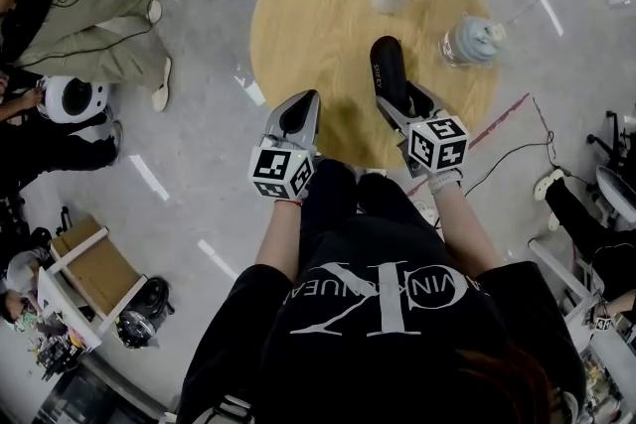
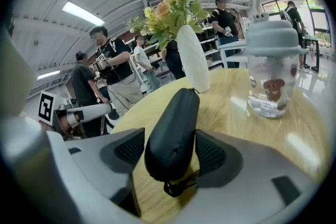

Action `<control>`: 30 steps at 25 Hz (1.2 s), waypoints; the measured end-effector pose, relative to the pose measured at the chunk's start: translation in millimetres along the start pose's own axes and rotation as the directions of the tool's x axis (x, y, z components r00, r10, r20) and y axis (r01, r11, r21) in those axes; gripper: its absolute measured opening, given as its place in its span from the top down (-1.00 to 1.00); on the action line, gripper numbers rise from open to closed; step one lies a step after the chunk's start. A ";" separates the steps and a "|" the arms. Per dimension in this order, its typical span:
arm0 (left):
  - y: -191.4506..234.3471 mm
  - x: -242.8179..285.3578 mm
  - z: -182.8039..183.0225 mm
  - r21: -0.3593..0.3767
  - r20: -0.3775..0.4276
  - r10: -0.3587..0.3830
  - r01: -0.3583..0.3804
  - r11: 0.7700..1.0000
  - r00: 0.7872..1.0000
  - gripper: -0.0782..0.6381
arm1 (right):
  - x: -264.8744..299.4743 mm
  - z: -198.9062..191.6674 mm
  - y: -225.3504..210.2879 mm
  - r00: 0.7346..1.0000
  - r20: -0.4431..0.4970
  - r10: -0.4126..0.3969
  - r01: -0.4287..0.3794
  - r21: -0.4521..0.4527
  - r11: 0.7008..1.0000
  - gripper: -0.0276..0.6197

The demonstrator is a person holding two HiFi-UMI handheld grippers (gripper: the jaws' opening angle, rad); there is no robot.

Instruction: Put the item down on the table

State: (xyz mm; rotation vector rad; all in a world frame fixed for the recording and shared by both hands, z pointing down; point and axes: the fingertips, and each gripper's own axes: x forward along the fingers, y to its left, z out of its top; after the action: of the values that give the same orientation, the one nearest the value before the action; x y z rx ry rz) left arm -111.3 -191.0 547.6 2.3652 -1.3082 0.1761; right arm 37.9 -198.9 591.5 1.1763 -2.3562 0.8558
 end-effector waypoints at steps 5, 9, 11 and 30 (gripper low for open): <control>0.6 -1.8 3.4 0.000 0.009 0.007 -0.007 1.000 1.000 0.75 | -4.5 5.1 -5.0 1.000 0.015 -0.012 0.012 0.004 1.000 0.07; -1.8 -1.2 4.8 0.001 0.013 0.004 -0.004 1.000 1.000 0.75 | -8.9 10.1 -8.2 0.999 0.034 -0.020 0.020 0.005 1.000 0.06; -3.8 -1.1 5.5 0.002 0.014 0.001 -0.001 1.000 1.000 0.75 | -11.9 12.3 -9.6 0.999 0.042 -0.024 0.023 0.005 1.000 0.06; -18.5 -9.2 21.0 0.031 0.049 -0.003 0.001 1.000 0.999 0.75 | -46.7 39.7 -3.4 0.987 0.162 -0.018 0.026 -0.048 0.999 0.29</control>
State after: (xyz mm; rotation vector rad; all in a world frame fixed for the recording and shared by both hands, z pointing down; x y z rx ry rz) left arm -102.9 -184.3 520.2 2.4110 -1.3346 0.1397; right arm 65.6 -199.5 536.7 1.2933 -2.4726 0.7146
